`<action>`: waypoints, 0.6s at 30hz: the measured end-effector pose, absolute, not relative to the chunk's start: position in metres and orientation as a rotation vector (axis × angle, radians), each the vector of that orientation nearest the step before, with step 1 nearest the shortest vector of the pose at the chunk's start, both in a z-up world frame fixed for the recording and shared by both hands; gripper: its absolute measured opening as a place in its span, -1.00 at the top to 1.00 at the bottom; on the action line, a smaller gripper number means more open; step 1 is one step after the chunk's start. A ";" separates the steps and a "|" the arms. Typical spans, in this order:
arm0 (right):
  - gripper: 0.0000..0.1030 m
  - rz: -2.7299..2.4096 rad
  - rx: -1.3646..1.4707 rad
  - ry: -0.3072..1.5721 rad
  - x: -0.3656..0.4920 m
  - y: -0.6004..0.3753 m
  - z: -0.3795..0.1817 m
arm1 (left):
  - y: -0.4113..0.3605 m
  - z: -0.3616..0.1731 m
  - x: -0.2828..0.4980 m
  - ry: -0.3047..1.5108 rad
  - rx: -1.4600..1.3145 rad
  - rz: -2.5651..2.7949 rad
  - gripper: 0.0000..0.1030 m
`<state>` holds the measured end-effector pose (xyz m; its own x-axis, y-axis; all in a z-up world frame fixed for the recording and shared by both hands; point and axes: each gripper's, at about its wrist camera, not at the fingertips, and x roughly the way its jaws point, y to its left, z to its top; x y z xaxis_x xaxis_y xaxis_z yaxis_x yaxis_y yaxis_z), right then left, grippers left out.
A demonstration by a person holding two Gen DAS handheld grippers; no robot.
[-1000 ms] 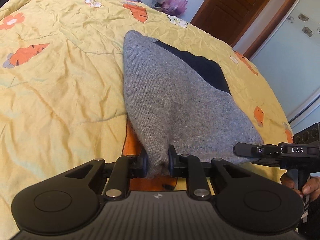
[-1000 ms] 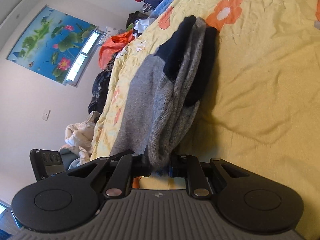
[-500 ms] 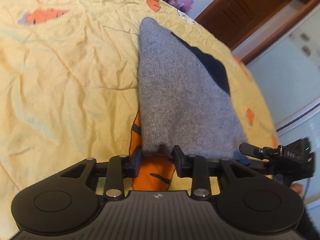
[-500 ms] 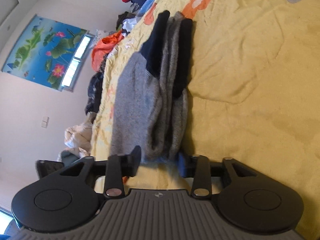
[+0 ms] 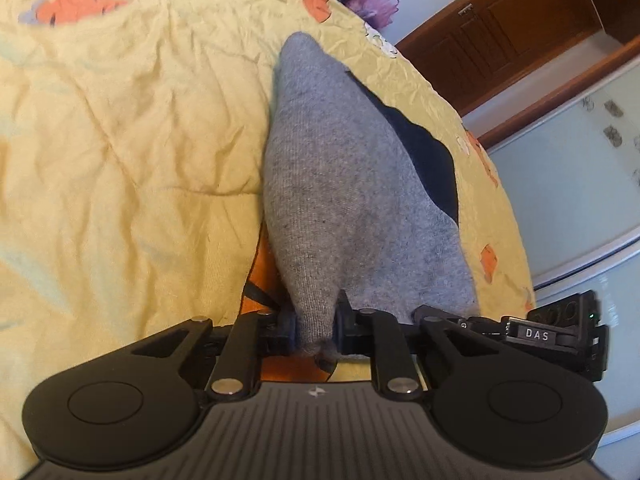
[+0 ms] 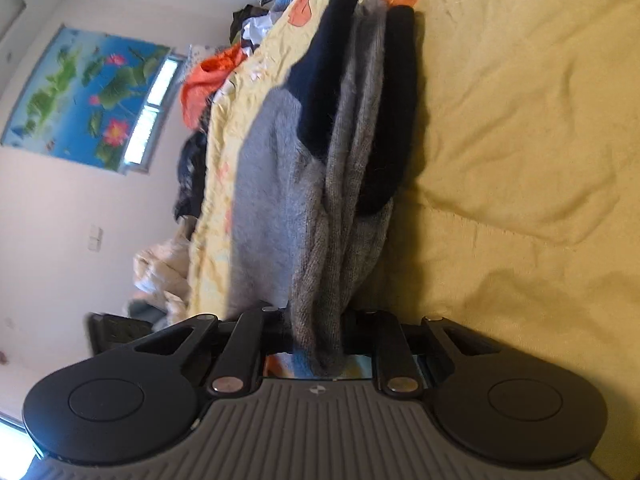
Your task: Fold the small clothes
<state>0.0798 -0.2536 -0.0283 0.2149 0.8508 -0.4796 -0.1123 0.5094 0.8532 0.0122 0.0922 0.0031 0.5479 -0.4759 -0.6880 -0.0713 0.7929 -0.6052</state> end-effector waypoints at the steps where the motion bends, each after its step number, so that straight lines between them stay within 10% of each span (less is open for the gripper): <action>1: 0.60 0.779 0.773 1.154 0.076 -0.253 -0.025 | 0.092 0.011 0.006 0.958 -0.613 -0.266 0.71; 13: 0.52 0.865 0.702 1.169 0.018 -0.276 -0.024 | 0.101 -0.001 -0.061 0.978 -0.529 -0.351 0.54; 18: -0.68 0.836 0.800 1.073 0.028 -0.309 -0.005 | 0.129 0.038 -0.072 0.885 -0.436 -0.357 -0.53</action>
<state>0.0280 -0.3090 -0.0052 0.2520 0.8767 -0.4097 -0.1827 0.4588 0.8696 -0.0719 0.1291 0.0375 0.5849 -0.4706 -0.6606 0.1188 0.8554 -0.5042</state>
